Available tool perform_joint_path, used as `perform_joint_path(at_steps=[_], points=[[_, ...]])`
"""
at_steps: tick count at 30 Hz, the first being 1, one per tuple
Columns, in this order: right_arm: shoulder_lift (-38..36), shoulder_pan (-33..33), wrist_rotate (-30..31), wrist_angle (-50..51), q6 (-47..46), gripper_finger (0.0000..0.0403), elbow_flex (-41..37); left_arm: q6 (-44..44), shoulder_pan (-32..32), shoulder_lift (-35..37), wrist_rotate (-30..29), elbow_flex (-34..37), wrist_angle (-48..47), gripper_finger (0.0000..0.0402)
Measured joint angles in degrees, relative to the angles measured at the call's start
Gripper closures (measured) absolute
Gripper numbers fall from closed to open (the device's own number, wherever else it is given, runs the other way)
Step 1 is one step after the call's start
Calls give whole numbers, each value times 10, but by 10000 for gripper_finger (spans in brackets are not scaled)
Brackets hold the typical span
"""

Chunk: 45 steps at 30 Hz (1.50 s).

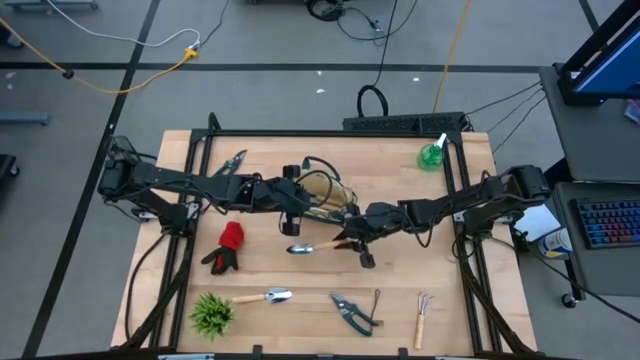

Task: Pick & Place Garden tools in Gardening bag
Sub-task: Put the top brown trowel into the gardening bag

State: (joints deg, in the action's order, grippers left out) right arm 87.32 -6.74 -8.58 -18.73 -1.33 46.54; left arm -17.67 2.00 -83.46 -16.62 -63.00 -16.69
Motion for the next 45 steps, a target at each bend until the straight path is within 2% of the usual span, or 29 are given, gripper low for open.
perform_joint_path(at_steps=[2, 7, 18, 27, 33, 38, 45], points=[[1, 0, 6, 3, 3, 329, 0, -2, 0, 0, 0, 0, 0, 314], [0, 1, 70, 7, -27, 335, 0, -2, 0, 0, 0, 0, 0, 314], [-89, 19, 73, 52, -20, 336, 0, 2, 0, 0, -5, 0, -1, 314], [-105, 63, 73, 55, 34, 332, 0, -2, 0, 0, -144, 0, 3, 314], [-105, 103, 66, 54, 55, 338, 0, -2, -1, 0, -200, 0, 4, 314], [-105, 126, 73, 67, 71, 332, 0, -2, 0, 0, -231, 0, 3, 314], [-105, 144, 74, 87, 82, 337, 6, -2, 0, 0, -235, 0, 3, 314]])
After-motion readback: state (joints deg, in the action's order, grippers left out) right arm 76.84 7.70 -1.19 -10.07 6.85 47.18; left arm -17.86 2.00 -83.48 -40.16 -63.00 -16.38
